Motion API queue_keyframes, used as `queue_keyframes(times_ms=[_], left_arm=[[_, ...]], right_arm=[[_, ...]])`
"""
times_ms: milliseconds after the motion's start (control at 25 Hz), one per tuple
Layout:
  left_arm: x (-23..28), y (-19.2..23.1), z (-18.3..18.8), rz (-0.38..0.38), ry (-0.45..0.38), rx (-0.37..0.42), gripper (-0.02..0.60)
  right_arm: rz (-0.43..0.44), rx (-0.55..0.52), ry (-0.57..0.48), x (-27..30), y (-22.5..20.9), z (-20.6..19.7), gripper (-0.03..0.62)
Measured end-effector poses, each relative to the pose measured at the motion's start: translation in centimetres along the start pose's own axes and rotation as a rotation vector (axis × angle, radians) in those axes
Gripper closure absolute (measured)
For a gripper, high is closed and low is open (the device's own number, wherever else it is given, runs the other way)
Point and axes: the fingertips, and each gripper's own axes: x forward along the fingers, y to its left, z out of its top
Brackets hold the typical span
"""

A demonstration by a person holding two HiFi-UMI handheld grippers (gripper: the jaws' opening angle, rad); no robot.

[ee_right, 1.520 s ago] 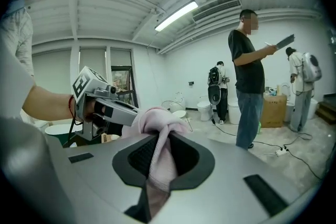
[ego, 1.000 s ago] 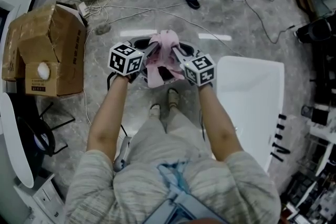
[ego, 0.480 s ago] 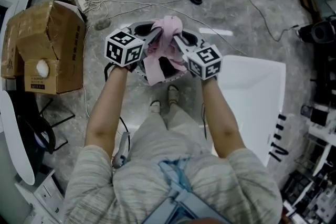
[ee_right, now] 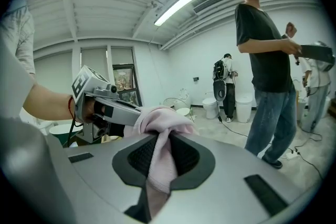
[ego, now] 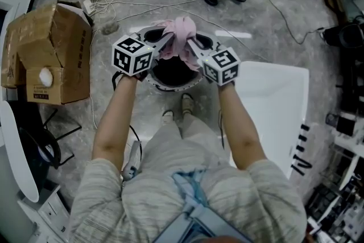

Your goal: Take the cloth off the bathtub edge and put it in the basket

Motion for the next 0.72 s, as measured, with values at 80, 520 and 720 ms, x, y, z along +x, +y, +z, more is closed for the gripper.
queue_keyframes(times_ms=[80, 520, 720], left_arm=[[0.2, 0.1, -0.9, 0.001, 0.017, -0.014, 0.535], [2.5, 1.2, -8.5, -0.007, 0.146, -0.1, 0.535], [3.4, 1.9, -12.7, -0.011, 0.204, -0.143, 0.535]], right_arm=[[0.002, 0.008, 0.017, 0.2, 0.0, -0.9, 0.546], [0.007, 0.05, 0.168, 2.0, -0.6, -8.9, 0.546], [0.009, 0.047, 0.252, 3.0, -0.5, -12.9, 0.546]])
